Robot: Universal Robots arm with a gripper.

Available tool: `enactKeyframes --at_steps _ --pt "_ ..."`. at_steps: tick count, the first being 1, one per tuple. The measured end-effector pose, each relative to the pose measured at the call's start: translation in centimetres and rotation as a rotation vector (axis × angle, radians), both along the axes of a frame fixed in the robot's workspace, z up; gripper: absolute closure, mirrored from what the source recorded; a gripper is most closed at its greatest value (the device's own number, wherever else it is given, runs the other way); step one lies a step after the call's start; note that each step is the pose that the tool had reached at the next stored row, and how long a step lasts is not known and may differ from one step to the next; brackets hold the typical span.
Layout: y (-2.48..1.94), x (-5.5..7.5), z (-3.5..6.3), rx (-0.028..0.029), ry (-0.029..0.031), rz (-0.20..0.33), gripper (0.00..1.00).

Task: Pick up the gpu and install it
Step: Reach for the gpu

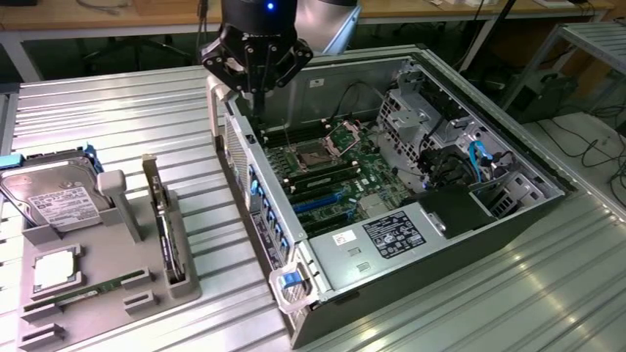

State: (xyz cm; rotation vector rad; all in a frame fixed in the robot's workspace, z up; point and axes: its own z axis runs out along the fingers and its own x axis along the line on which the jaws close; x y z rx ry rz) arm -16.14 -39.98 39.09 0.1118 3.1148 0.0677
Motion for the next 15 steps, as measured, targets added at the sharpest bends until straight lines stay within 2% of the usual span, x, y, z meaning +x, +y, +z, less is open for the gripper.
enactKeyframes --at_steps 15 --pt "-0.01 -0.88 -0.23 -0.0001 0.0057 0.001 0.89"
